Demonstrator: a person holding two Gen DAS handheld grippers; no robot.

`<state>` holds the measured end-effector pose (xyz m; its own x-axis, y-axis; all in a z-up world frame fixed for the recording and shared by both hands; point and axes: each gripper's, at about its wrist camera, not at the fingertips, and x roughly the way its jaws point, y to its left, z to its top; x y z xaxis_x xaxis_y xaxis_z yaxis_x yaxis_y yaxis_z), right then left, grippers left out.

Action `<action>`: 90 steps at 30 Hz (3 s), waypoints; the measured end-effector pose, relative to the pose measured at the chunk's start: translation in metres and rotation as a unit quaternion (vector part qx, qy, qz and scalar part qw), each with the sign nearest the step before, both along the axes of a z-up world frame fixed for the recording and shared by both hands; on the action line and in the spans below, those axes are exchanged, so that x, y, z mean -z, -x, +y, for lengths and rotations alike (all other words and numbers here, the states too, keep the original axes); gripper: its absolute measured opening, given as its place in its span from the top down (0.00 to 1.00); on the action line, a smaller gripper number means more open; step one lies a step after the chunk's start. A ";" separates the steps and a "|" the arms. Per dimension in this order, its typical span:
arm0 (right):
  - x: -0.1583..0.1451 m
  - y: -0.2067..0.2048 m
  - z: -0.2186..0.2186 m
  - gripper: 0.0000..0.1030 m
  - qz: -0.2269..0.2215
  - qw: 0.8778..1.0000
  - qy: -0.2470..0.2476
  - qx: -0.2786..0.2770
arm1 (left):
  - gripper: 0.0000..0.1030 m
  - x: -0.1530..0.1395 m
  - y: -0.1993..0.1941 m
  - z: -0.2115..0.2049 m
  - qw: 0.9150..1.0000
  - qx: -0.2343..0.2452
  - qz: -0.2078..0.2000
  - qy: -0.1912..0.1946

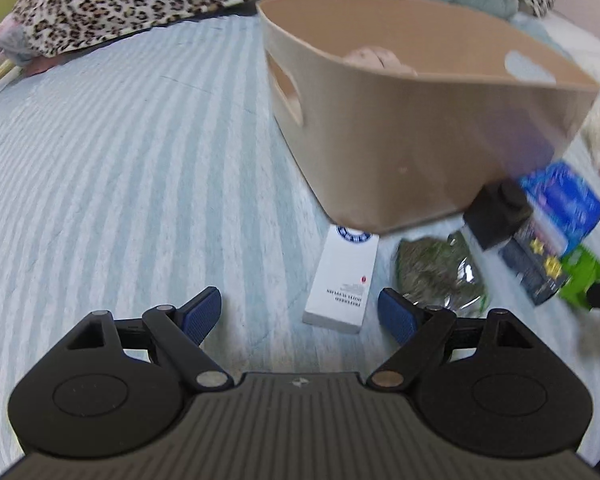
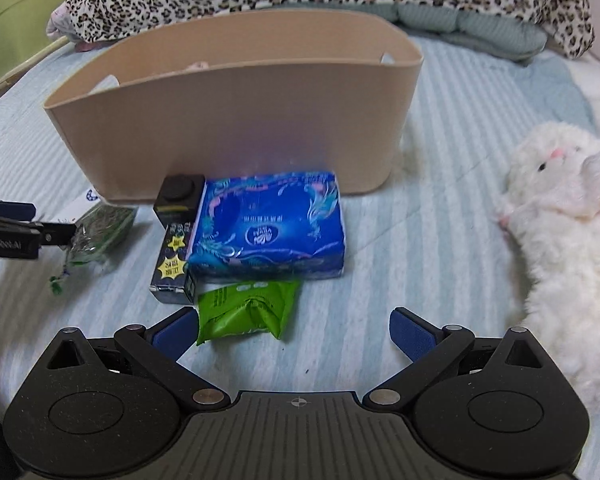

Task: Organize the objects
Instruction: 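Grasp the white medicine box with the left tool while the right tool grasps the green packet, then carry the box and green packet over the basket and release both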

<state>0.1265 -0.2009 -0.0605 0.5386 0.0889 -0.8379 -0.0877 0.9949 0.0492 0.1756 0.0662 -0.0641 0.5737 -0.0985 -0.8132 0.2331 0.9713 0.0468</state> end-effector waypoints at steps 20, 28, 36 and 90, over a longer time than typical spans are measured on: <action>0.011 0.003 0.013 0.59 -0.018 0.999 0.002 -0.029 | 0.68 0.003 0.000 -0.003 0.999 0.034 -0.002 0.024; 0.006 0.011 0.010 0.68 -0.027 0.999 0.019 -0.030 | 0.68 -0.010 0.013 0.005 0.999 0.033 -0.013 0.041; -0.012 0.022 -0.004 0.74 -0.056 0.998 0.017 -0.011 | 0.68 -0.038 0.032 0.017 0.996 0.023 -0.055 0.062; -0.047 -0.107 0.006 0.44 -0.152 0.987 -0.034 0.030 | 0.35 -0.073 -0.065 -0.080 0.989 -0.043 -0.137 0.020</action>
<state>0.2335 -0.1953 -0.0131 0.7703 0.0994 -0.6299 -0.0495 0.9941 0.0964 0.2404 -0.0142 0.0087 0.7799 -0.0693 -0.6221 0.1343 0.9892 0.0582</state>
